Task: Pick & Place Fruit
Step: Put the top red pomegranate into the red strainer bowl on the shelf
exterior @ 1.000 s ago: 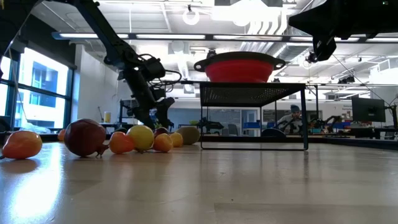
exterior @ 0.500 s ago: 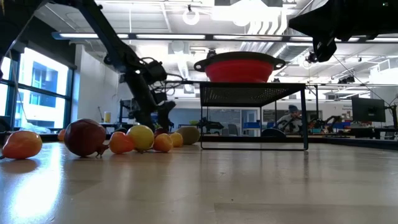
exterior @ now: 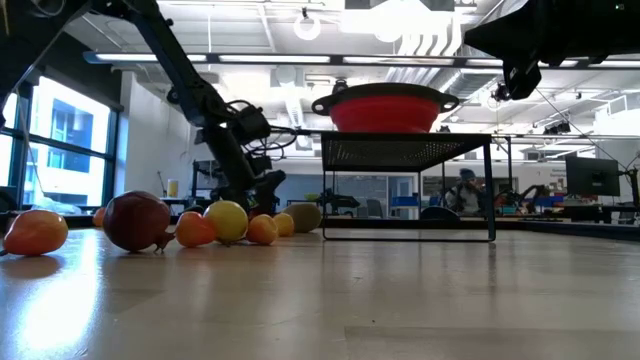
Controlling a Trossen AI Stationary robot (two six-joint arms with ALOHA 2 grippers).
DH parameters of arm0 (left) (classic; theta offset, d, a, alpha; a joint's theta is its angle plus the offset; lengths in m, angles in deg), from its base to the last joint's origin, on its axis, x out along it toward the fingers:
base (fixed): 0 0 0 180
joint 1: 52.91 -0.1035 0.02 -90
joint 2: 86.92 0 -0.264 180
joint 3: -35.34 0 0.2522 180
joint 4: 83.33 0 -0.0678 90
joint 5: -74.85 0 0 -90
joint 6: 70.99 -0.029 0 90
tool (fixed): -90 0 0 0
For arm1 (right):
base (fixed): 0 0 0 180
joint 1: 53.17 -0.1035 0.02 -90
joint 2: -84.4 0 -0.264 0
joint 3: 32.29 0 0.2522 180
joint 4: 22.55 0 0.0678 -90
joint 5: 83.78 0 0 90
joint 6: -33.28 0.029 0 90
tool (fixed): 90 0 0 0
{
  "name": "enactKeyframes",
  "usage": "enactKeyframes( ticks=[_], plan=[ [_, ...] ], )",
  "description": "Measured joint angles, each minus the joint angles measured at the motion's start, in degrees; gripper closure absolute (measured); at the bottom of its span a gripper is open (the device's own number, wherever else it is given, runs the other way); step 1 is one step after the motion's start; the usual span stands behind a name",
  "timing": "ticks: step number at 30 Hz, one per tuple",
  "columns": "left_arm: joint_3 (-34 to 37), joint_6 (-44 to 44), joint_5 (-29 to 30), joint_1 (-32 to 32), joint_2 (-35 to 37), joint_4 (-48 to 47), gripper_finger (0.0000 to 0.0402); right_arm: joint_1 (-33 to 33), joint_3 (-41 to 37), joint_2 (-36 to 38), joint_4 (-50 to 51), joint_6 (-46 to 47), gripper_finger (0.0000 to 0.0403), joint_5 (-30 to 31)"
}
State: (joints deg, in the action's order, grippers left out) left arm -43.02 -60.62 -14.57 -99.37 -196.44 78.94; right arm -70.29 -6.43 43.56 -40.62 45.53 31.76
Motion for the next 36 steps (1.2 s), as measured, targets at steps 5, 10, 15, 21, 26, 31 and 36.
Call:
enactKeyframes(
  ticks=[5, 10, 15, 21, 26, 31, 36],
  plan=[
    [0.00, -0.01, 0.00, 0.02, 0.00, 0.39, 0.0105, 0.02, 0.00, 0.01, -0.02, 0.11, 0.0401, 0.00],
    [0.00, -0.02, 0.51, 0.02, 0.00, -0.02, 0.0105, 0.00, 0.00, 0.00, -0.02, 0.13, 0.0401, 0.00],
    [0.00, -0.01, 1.34, 0.02, 0.00, -0.10, 0.0105, 0.01, 0.00, 0.00, -0.02, 0.13, 0.0401, 0.00],
    [0.00, -0.01, 1.57, 0.00, 0.00, -0.08, 0.0129, 0.02, 0.00, 0.02, -0.02, 0.15, 0.0401, 0.00],
    [-0.04, -0.01, 1.74, -0.02, 0.00, 0.06, 0.0172, 0.01, 0.00, 0.01, -0.02, 0.15, 0.0401, 0.00],
    [-0.04, 0.37, 1.73, -0.02, 0.00, 0.05, 0.0186, 0.02, 0.00, 0.02, -0.03, 0.15, 0.0401, 0.00],
    [-0.04, 0.20, 1.70, -0.02, 0.00, 0.01, 0.0177, 0.01, 0.00, 0.00, -0.02, 0.15, 0.0401, 0.00]
  ],
)
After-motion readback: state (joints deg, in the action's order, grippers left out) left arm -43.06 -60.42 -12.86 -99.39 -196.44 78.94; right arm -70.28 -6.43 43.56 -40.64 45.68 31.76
